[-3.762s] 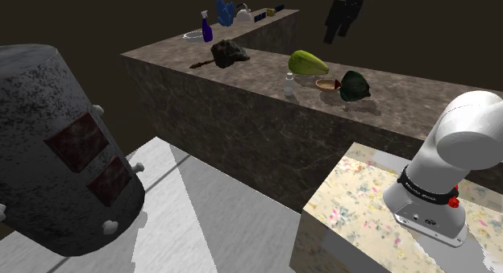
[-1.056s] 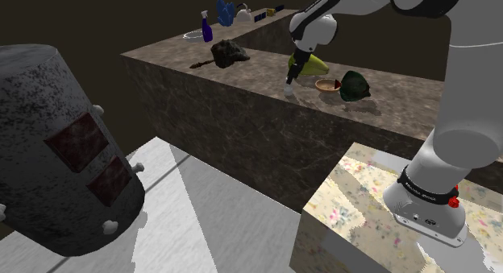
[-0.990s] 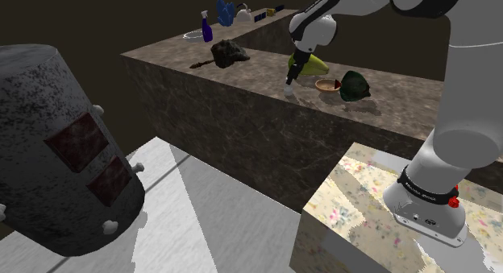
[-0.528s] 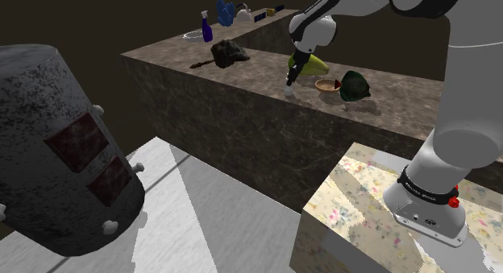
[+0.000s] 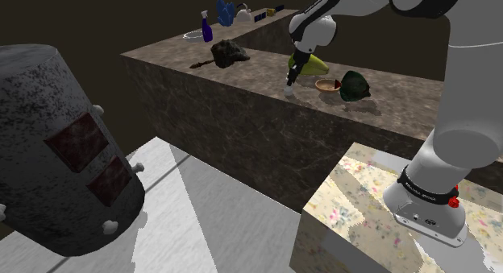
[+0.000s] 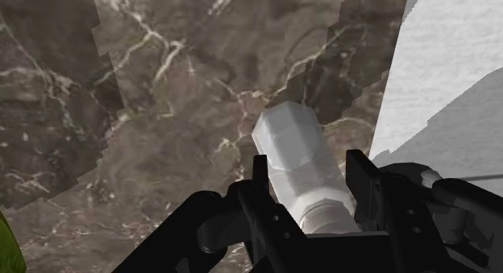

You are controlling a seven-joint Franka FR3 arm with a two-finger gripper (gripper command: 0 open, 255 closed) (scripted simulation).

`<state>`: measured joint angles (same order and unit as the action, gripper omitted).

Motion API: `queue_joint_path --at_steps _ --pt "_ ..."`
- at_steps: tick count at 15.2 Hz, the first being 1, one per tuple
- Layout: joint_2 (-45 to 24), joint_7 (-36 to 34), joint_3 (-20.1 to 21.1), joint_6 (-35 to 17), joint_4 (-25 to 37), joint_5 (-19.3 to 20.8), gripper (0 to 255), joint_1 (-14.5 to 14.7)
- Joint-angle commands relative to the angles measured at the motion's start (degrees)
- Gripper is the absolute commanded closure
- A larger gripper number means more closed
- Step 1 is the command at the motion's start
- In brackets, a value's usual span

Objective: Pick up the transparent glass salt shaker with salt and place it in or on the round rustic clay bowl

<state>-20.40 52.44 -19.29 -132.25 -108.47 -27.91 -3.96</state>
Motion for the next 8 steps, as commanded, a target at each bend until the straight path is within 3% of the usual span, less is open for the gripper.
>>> queue_joint_path --at_steps 1,8 --pt "0.0 0.0 0.0 0.0 -0.1 0.0 255 0.0" --pt "2.8 -2.4 -0.9 3.9 1.6 2.4 255 0.5"
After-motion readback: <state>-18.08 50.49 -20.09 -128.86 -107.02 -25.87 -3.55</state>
